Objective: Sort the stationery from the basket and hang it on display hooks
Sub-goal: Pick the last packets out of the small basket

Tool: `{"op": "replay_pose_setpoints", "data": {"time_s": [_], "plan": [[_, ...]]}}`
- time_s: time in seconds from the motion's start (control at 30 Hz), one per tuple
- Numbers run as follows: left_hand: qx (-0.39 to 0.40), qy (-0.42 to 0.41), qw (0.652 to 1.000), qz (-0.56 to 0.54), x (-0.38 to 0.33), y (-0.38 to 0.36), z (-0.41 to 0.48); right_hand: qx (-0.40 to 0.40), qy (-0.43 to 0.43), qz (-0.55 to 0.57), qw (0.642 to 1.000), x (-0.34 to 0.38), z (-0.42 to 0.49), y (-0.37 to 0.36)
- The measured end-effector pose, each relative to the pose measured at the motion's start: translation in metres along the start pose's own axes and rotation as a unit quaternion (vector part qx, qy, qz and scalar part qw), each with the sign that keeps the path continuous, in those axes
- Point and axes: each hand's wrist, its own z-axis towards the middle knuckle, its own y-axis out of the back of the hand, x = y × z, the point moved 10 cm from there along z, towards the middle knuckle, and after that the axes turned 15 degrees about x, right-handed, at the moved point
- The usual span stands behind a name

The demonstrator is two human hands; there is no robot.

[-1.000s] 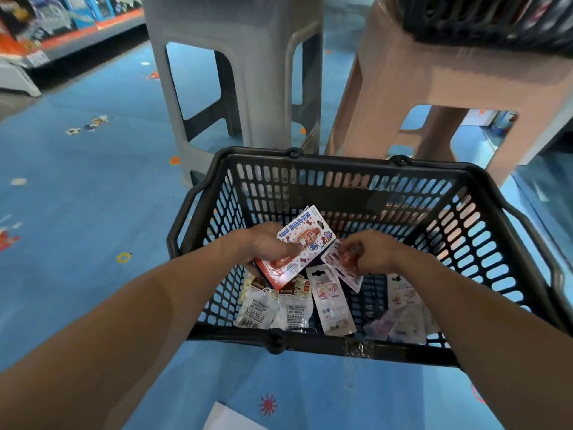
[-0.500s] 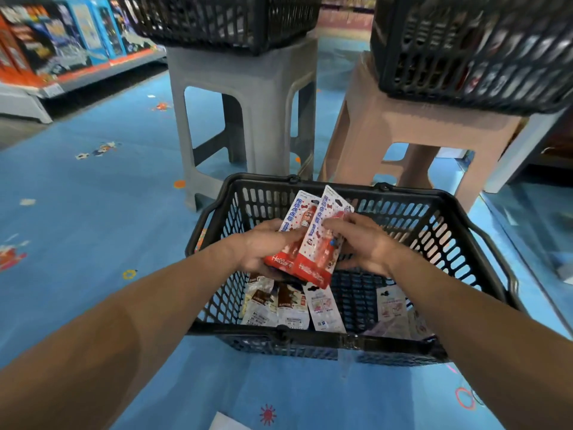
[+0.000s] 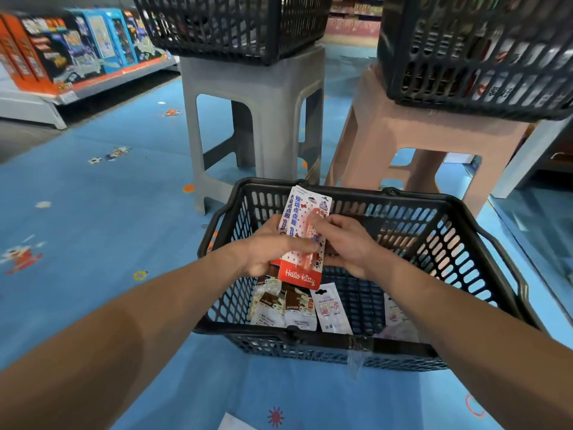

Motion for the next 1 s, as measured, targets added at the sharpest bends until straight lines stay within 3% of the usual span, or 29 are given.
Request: {"op": "replay_pose_setpoints", "data": {"time_s": [0.07, 0.17, 0.27, 0.33, 0.4, 0.47, 0.6, 1.0], "plan": [[-0.005, 0.002, 0.999, 0.043, 0.002, 0.009, 0.002, 0.051, -0.018, -0.012, 0.998, -0.011, 0.002, -0.001], [-0.019, 0.024, 0.991, 0.129, 0.004, 0.023, 0.003, 0.125, -0.137, -0.113, 0.976, -0.050, 0.002, 0.002], [-0.061, 0.048, 0.972, 0.222, 0.007, 0.034, 0.007, 0.215, -0.298, -0.277, 0.888, -0.108, -0.006, -0.005], [-0.089, 0.058, 0.952, 0.289, 0.009, 0.041, 0.014, 0.266, -0.383, -0.325, 0.823, -0.149, -0.013, -0.015], [-0.103, 0.064, 0.938, 0.325, 0.011, 0.043, 0.021, 0.320, -0.440, -0.348, 0.763, -0.182, -0.019, -0.030], [-0.106, 0.070, 0.936, 0.328, 0.015, 0.046, 0.027, 0.349, -0.462, -0.367, 0.729, -0.194, -0.023, -0.034], [-0.102, 0.067, 0.935, 0.333, 0.016, 0.044, 0.032, 0.333, -0.400, -0.393, 0.758, -0.181, -0.012, -0.025], [-0.080, 0.073, 0.948, 0.299, 0.012, 0.034, 0.023, 0.302, -0.344, -0.364, 0.811, -0.163, -0.008, -0.044]]}}
